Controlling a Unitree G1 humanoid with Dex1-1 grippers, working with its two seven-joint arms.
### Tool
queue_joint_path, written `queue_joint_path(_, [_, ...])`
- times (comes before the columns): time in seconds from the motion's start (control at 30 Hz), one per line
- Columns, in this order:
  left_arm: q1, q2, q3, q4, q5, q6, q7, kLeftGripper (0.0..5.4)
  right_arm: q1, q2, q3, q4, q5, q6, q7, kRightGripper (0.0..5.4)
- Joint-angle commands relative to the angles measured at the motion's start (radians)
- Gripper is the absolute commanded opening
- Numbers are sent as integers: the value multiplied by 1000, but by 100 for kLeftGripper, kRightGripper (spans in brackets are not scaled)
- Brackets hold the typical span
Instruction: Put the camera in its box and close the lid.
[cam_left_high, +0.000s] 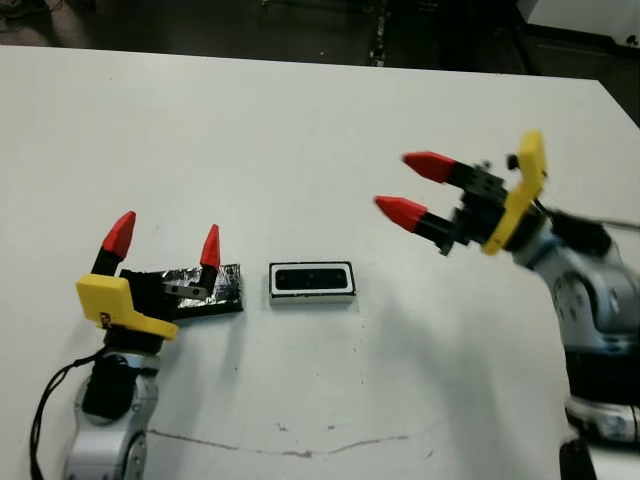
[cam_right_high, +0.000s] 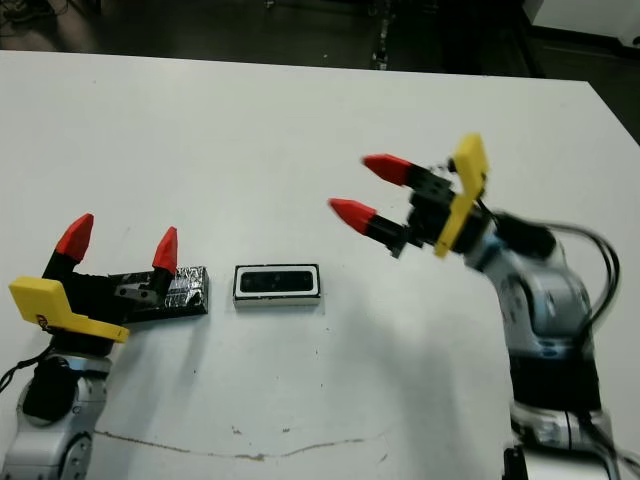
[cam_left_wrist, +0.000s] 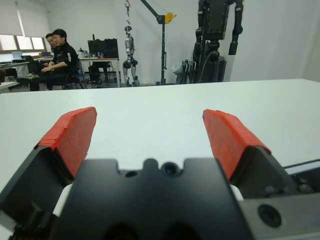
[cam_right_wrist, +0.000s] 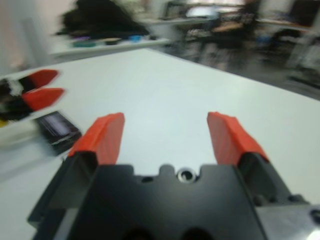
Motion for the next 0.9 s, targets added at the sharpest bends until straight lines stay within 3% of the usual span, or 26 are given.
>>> queue_joint_path(0.03, [-19,54,39,-17,-22,33,-30,540,133,19,-15,-108,-20,-19,-106,358])
queue_joint_path(0.2, [-49,173,94,-26,-55,85,-119,540,287,77,8,-195,-59,-93,-228,279])
queue_joint_path(0.33, [-93,405,153,5,-190,191,-386,540,356,118,28,-212,-72,-148,-286,212])
queue_joint_path(0.4, [-132,534,163,46,-226,219,-537,540,370,136,35,-200,-79,-176,-309,181])
queue_joint_path(0.5, [-199,641,159,115,-259,252,-676,540,377,161,40,-187,-79,-196,-344,133])
queue_joint_path(0.77, [-458,764,65,406,-316,254,-1079,540,376,192,48,-160,-64,-205,-390,2])
queue_joint_path(0.9, [-564,756,10,543,-313,174,-1286,540,374,190,52,-144,-73,-229,-394,2])
